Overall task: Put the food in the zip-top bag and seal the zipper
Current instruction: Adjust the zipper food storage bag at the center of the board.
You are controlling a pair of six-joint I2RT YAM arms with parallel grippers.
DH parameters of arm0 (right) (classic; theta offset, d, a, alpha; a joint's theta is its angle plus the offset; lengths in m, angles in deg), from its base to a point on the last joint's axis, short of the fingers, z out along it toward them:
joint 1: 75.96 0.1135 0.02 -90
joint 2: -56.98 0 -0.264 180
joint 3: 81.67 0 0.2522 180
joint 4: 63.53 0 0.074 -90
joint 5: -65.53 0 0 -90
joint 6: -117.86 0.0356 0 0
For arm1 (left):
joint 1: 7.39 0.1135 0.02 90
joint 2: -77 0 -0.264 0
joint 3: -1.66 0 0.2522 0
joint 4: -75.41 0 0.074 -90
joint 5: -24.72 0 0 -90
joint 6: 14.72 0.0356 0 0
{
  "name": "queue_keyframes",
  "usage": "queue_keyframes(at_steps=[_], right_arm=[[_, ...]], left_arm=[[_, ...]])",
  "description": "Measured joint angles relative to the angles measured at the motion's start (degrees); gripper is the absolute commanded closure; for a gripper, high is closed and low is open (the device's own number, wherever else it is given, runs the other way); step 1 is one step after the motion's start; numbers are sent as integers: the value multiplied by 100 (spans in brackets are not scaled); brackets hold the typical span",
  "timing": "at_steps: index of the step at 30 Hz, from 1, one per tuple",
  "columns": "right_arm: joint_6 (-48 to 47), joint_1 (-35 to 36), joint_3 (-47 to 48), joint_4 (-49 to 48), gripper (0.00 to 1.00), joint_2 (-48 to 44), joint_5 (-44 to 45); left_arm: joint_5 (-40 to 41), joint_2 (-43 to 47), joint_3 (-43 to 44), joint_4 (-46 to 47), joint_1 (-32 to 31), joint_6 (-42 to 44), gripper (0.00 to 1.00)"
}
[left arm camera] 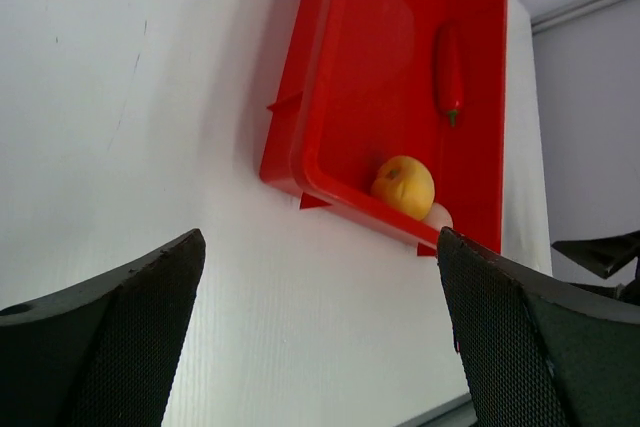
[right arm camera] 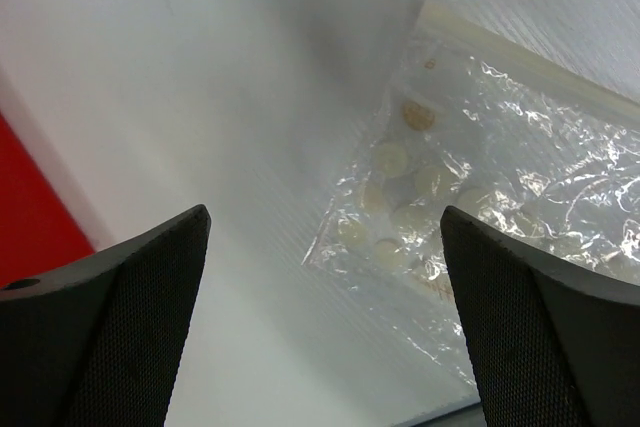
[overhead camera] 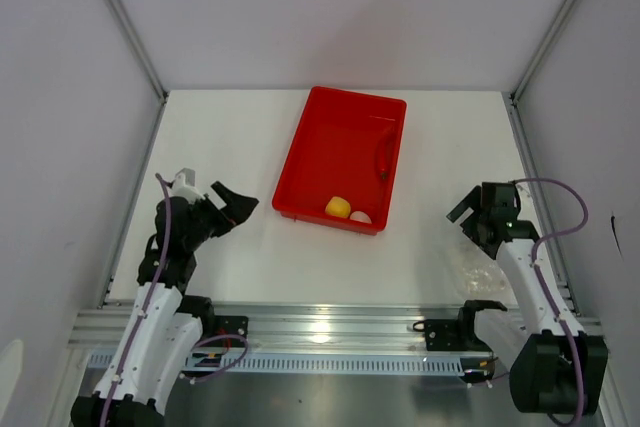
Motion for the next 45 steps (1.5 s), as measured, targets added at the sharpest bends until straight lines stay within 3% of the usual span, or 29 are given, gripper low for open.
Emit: queue_keyframes(at_steps=[9,18,27,38,45], right_arm=[[411,57,57,214,1,935,234],[728,341,-90,-140,1,1414,107],[855,595,55,-905,1,2203,59],[774,691,149,-2610,1,2771,-446],[627,809,675,-2656,1,3180,-1051]], left_arm=[[-413,-155,177,-286,11,111,0],[-916,490,431,-238,13,315,0],[-1298,466,702,-273,13,374,1],[-1578,354,758,-378,13,577,2],[-1821,85,1047,-422,15,699,4]])
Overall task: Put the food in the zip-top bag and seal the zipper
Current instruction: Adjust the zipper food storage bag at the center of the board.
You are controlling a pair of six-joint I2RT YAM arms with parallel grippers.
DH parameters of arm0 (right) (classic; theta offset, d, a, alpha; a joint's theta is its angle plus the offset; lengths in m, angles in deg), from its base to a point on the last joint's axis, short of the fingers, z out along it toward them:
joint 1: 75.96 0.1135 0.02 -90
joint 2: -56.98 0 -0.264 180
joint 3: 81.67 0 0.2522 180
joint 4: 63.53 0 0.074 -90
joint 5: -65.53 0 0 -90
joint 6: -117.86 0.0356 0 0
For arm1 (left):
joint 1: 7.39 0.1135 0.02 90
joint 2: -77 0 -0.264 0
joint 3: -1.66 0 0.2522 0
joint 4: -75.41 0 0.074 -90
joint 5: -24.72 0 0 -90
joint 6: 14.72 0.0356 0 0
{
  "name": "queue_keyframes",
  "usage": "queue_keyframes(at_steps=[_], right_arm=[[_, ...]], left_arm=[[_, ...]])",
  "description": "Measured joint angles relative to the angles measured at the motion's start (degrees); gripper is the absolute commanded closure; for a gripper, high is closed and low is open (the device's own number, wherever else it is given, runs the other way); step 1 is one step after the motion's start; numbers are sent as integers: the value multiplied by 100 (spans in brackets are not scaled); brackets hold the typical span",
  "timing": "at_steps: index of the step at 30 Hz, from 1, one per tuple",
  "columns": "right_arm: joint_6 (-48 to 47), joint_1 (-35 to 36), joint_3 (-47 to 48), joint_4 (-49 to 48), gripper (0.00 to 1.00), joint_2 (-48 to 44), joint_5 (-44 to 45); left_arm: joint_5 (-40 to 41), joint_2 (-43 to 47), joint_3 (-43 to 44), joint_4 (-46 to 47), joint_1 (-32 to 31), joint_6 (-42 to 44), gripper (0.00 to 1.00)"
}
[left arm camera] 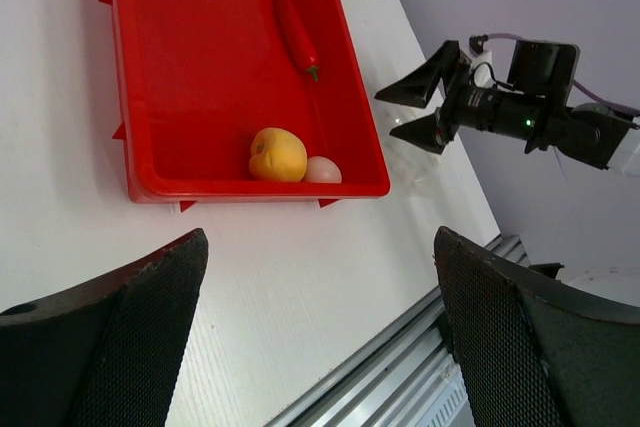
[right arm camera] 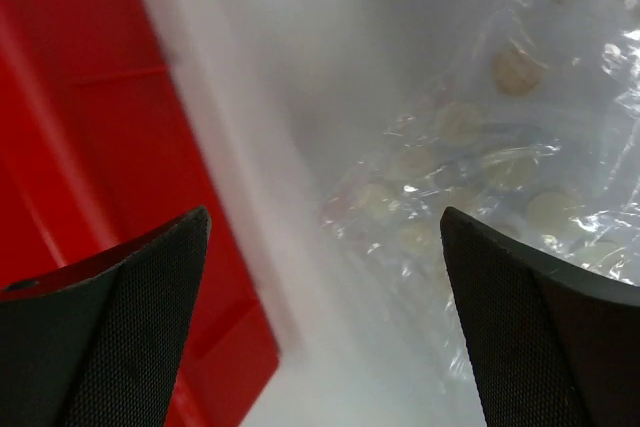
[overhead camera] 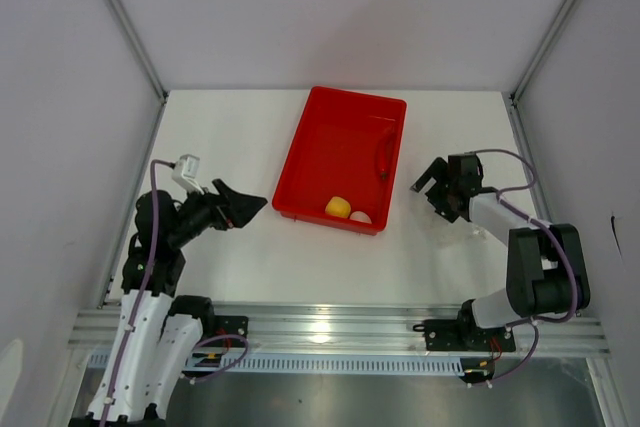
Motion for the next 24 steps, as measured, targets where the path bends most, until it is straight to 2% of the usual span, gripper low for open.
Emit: queue_keyframes(at_steps=[8,12,17,20,24], right_arm=[[-216,-133,820,267,1,-479,-509],[-380,-863,911,529,1,-758,-638],[-778,-1816,914,861,1,-372,-691],[-988,-2199,914,896,4,76,-874],[-1226,-2459,914,896,4,555,-1025]], left_arm=[[-289,-166,76,35,0,76,6],[-459,-326,149,11,0,162,6],[-680,-466,232,-26,-42,227,7],[-719,-509,267,-48,-127,260,7],[-734,-529,293,-52,-275,262,7]])
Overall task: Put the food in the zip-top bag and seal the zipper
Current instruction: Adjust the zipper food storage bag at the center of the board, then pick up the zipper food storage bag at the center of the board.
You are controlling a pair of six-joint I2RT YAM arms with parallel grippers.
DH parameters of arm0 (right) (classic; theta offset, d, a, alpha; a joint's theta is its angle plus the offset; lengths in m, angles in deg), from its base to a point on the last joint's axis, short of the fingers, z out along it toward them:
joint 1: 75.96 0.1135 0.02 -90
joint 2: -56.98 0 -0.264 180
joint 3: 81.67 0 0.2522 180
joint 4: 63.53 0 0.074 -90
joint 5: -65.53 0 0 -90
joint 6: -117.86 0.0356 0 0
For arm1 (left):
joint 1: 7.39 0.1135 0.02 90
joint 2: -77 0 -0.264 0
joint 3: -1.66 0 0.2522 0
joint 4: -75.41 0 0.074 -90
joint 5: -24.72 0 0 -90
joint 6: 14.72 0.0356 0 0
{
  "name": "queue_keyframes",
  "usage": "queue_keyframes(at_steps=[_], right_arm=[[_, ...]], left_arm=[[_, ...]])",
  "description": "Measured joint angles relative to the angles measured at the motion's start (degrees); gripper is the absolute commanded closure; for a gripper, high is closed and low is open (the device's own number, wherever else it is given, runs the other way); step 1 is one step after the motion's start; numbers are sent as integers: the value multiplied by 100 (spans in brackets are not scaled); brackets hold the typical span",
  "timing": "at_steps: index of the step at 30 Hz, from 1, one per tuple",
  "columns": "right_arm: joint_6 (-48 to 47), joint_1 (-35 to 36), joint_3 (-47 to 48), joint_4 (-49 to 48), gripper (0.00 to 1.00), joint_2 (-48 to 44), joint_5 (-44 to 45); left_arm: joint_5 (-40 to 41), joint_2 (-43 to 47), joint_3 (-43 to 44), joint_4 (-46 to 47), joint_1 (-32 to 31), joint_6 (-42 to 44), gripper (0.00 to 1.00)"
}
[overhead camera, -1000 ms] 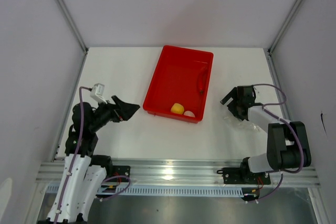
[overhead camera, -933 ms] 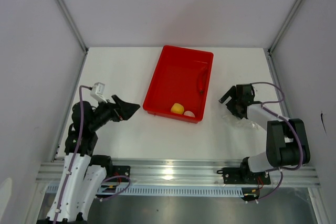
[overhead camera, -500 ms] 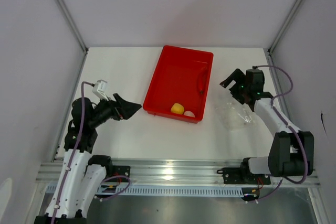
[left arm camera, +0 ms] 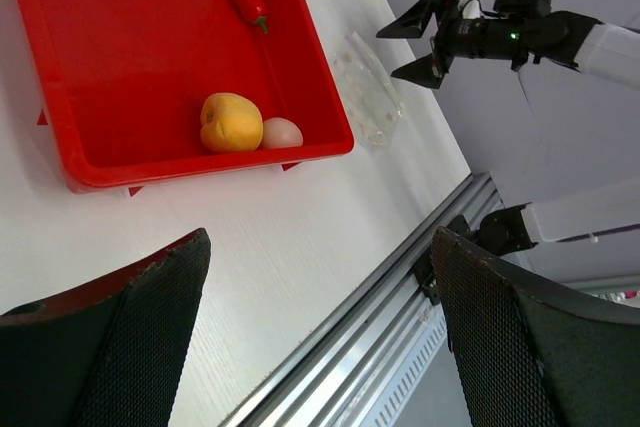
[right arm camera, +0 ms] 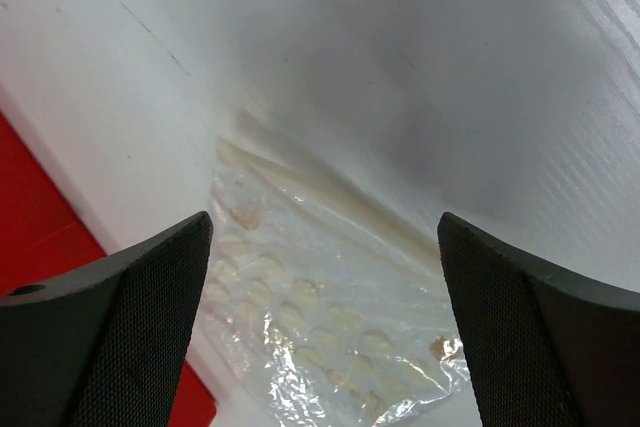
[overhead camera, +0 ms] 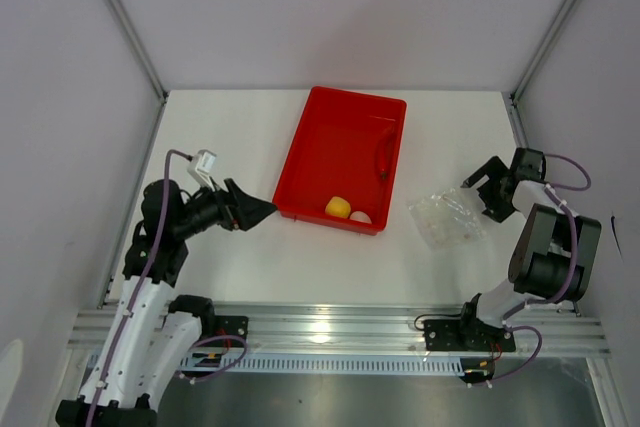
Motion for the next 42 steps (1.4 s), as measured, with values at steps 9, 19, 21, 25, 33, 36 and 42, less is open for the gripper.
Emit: queue_keyframes(at_steps=[9,19,21,25,33,36,42], right_arm=[[-278,-59,-114,-142,13,262,-136],[-284,13,-857,-520,29,-310,-398],[-297,66,-942,-509,33,-380,-393],[-334,197,-1038,-503,40,-444,-404],[-433,404,-1333,-398,57,-765,-380],[-450,450,-1405,-308,69,-927,-382],[-494,546,-1416,-245,83,-1143,-404]], left_arm=[[13,-85,2,4,-422,-2,7],[160,-155,109,-66,-774,4,10],[210,-155,142,-87,-828,7,11],[310,-157,197,-168,-938,22,14],[415,-313,319,-431,-1119,125,17],[540,-426,402,-518,-1351,155,17],[813,-656,636,-575,-1991,153,19]])
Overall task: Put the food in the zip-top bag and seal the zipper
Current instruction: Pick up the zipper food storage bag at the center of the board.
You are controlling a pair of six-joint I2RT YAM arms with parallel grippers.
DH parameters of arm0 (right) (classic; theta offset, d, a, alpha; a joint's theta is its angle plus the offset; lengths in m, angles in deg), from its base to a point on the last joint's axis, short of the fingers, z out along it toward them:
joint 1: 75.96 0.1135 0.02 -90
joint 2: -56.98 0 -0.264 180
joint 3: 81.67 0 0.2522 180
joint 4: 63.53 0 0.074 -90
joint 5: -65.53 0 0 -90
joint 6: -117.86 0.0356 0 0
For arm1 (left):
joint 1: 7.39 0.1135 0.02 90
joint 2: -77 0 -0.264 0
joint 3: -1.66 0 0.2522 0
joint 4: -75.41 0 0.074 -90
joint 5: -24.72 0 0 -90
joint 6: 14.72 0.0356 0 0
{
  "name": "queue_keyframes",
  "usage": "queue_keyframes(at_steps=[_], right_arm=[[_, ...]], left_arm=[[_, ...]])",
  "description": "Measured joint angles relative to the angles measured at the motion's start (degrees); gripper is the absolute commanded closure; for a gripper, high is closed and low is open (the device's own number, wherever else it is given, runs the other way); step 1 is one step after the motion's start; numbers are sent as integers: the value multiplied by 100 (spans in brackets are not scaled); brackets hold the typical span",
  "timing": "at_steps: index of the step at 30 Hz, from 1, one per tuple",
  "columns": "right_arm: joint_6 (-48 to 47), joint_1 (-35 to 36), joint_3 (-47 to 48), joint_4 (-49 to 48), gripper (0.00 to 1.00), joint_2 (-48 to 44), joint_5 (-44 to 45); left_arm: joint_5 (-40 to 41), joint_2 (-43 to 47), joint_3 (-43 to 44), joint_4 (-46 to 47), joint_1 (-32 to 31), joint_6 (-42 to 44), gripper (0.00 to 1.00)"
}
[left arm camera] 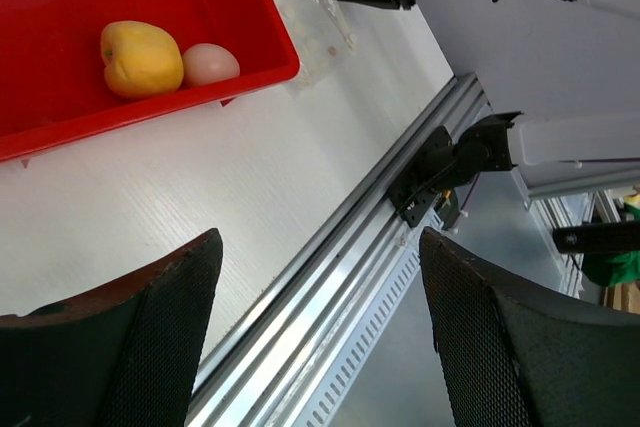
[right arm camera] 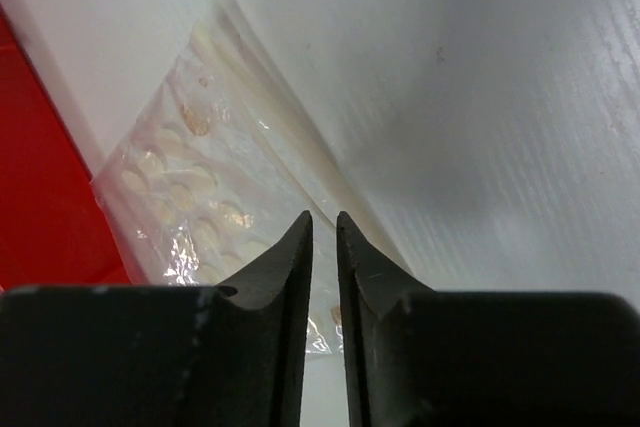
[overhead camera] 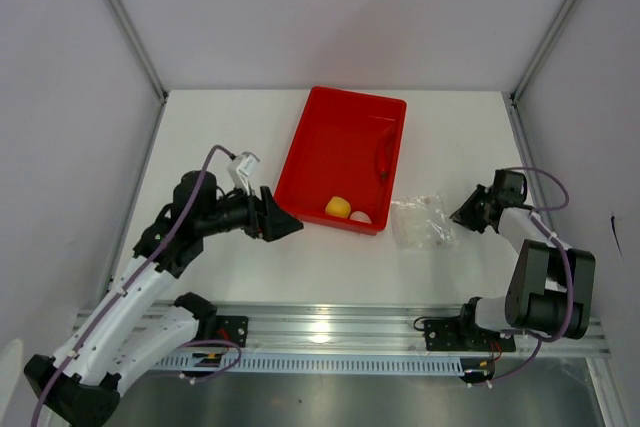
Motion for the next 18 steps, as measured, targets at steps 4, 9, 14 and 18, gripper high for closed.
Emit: queue_keyframes(at_steps=[4,9,14,18], right_arm=[[-39,44,-39,-2,87,-42,-127],[-59,81,-138,-13,82,-90,-236],[-142,79,-179,-48,68,-68,-293],[-203,81,-179,-186,72,122,-398]], left_arm=[[184,-201,153,-24,-417,-4,21],[426,-470,332,-59,-931,-11,21],[599,-621,396,-63,-1257,-42,22],[632,-691,396,-61,-1370,-55,21]])
